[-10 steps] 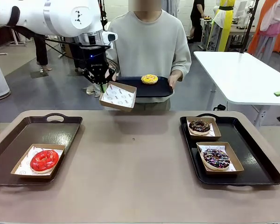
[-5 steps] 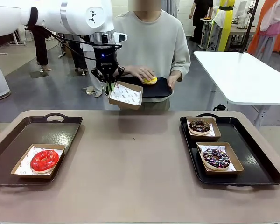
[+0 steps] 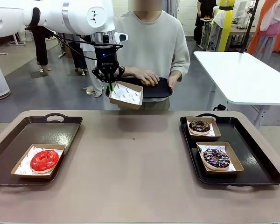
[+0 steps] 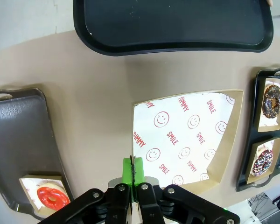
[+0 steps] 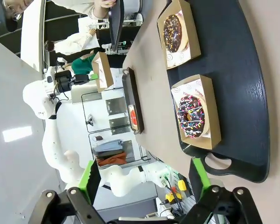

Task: Individually package the donuts and arrange them on the tray.
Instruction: Place the picked Paper togo box on the Handle tray while simultaneously picking up another Paper togo box from the table with the other hand, then place the picked Paper togo box on the Handle tray.

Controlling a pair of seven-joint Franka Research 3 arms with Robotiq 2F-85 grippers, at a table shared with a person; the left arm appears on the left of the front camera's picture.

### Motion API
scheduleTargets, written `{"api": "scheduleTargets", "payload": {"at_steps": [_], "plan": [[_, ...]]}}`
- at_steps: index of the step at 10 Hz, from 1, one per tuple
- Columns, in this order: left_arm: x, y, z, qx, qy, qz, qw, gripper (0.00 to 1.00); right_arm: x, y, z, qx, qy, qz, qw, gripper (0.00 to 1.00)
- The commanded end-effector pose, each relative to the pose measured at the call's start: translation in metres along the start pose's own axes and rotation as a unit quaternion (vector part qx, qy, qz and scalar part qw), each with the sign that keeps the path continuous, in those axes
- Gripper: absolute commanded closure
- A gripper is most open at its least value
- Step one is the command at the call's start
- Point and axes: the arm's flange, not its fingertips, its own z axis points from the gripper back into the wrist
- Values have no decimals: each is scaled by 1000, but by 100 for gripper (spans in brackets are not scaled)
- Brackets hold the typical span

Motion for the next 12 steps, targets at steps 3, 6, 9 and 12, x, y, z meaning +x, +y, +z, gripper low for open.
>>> {"api": "scheduleTargets", "payload": {"at_steps": [3, 6, 9, 12], "plan": [[-6, 3, 1, -1, -3, -5, 1000, 100, 0, 3, 1, -3, 7, -1, 1000, 0], [-6, 3, 1, -1, -3, -5, 1000, 100, 0, 3, 1, -3, 7, -1, 1000, 0], [-6, 3, 1, -1, -3, -5, 1000, 100, 0, 3, 1, -3, 7, -1, 1000, 0], [-6, 3, 1, -1, -3, -5, 1000, 100, 0, 3, 1, -3, 7, -1, 1000, 0]]}}
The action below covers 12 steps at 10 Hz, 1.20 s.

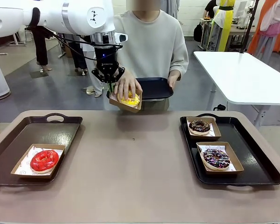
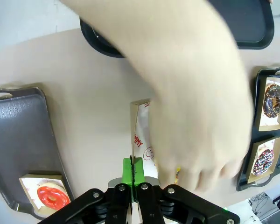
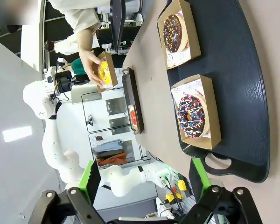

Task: Individually package the donuts and arrange them on the tray.
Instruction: Place the picked Paper togo box on the Handle tray.

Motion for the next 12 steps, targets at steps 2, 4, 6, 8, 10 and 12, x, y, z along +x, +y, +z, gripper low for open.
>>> {"api": "scheduleTargets", "payload": {"at_steps": [2, 4, 6, 8, 10, 12], "plan": [[-4, 3, 2, -2, -5, -4, 1000, 100, 0, 3, 1, -3, 6, -1, 1000, 0], [-4, 3, 2, -2, -5, -4, 1000, 100, 0, 3, 1, -3, 6, -1, 1000, 0], [-4, 3, 2, -2, -5, -4, 1000, 100, 0, 3, 1, -3, 6, -1, 1000, 0], [-4, 3, 2, -2, -5, -4, 1000, 100, 0, 3, 1, -3, 6, -1, 1000, 0], [-8, 20, 4, -9, 6, -11, 1000, 99, 0, 3, 1, -3, 6, -1, 1000, 0], [-45, 73, 21, -30, -3, -18, 999, 99, 0, 3, 1, -3, 6, -1, 1000, 0]]}}
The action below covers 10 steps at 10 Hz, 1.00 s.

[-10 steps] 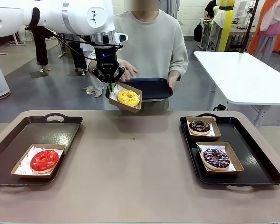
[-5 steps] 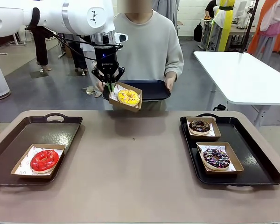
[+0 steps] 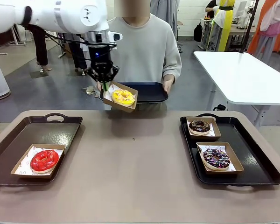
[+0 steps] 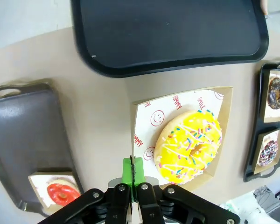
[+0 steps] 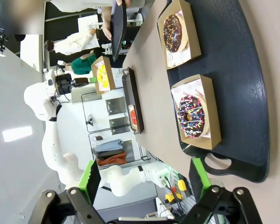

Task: Individually package the donuts and arrange them on the tray.
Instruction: Place the picked Paper togo box on the Handle tray.

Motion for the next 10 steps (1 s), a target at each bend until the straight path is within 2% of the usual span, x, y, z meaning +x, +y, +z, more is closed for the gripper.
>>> {"api": "scheduleTargets", "payload": {"at_steps": [1, 4, 7, 10], "plan": [[-47, 65, 15, -17, -17, -3, 1000, 99, 0, 3, 1, -3, 6, -1, 1000, 0], [-84, 151, -1, 9, -26, 26, 999, 99, 0, 3, 1, -3, 6, -1, 1000, 0], [-108, 212, -39, 38, -6, 79, 996, 99, 0, 3, 1, -3, 6, -1, 1000, 0], [-114, 245, -59, 34, 1, 84, 996, 99, 0, 3, 1, -3, 6, -1, 1000, 0]]}}
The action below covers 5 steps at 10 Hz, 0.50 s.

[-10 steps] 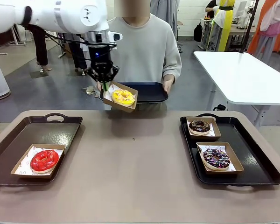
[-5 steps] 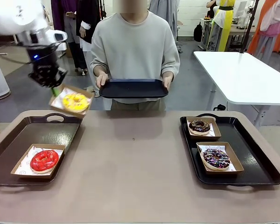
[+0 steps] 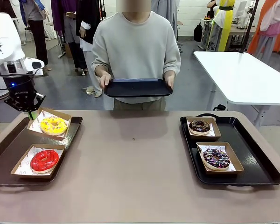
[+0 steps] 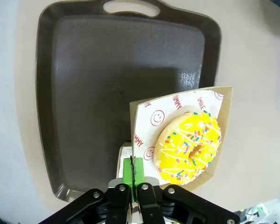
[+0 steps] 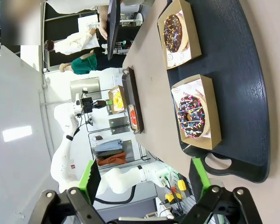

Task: Individually package the donuts and arrange them on the tray.
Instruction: Place the picked Paper togo box on the Handle tray.

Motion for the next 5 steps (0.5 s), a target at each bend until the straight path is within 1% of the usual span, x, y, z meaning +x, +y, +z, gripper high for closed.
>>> {"api": "scheduleTargets", "payload": {"at_steps": [1, 2, 3, 5], "plan": [[1, 3, -1, 2, -12, -14, 1000, 99, -1, 2, 2, -2, 6, -2, 1000, 0], [6, -4, -2, -8, -7, -16, 1000, 99, -1, 2, 2, -2, 6, -2, 1000, 0], [0, 3, -2, 0, 0, 1, 1000, 99, -1, 2, 2, -2, 6, -2, 1000, 0], [0, 3, -2, 0, 0, 1, 1000, 99, -1, 2, 2, -2, 6, -2, 1000, 0]]}}
